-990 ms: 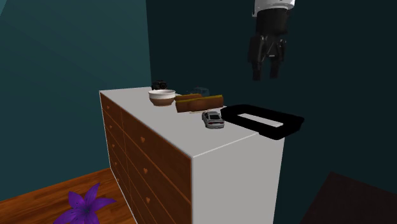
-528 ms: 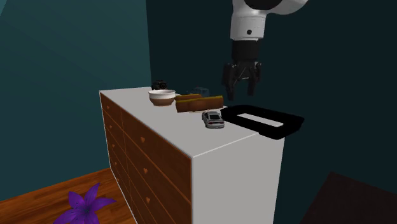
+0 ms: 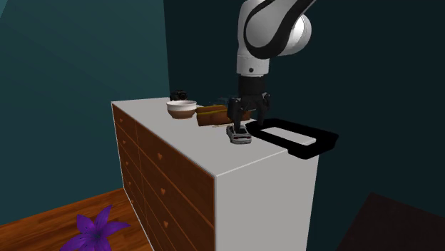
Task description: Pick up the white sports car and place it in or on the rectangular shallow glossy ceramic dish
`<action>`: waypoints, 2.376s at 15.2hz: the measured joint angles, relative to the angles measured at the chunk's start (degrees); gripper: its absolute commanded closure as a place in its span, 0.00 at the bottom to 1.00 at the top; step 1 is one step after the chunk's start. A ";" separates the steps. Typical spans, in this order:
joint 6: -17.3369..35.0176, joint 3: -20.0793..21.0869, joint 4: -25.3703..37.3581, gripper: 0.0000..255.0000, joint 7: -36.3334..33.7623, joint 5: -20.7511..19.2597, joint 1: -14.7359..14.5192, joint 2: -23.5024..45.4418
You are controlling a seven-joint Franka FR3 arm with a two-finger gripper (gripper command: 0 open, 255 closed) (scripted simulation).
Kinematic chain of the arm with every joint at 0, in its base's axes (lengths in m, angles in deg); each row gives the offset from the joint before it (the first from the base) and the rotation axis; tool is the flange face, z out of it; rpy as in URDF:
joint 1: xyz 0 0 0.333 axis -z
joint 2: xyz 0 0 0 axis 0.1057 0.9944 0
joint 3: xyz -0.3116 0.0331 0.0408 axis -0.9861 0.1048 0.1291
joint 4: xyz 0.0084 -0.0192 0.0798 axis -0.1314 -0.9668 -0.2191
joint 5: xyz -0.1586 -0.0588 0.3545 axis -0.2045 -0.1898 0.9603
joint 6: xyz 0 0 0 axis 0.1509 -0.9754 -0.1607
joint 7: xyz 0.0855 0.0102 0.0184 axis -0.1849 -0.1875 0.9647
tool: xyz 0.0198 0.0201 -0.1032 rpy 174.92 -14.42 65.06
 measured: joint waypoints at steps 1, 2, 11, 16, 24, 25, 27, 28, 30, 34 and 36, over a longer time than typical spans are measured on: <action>0.76 -0.18 1.88 0.00 -0.95 -0.72 0.08 2.40; 1.36 -0.24 2.24 0.00 -1.73 -1.14 0.01 3.27; 6.65 -0.86 2.94 0.00 -3.21 -2.80 0.08 9.14; 6.96 -0.89 2.89 0.00 -3.27 -2.88 0.09 9.36; 6.97 -0.84 2.88 1.00 -3.26 -2.87 0.05 9.36; 6.98 -0.84 2.88 1.00 -3.27 -2.87 0.05 9.36; 6.98 -0.84 2.89 1.00 -3.28 -2.87 0.05 9.36; 6.58 -0.82 2.95 1.00 -3.15 -2.75 0.09 9.03; 5.61 -0.76 3.19 1.00 -2.91 -2.50 0.14 8.33; 3.01 -0.54 3.58 1.00 -2.34 -1.83 0.17 6.06; 1.62 -0.47 3.99 1.00 -1.96 -1.50 0.21 5.07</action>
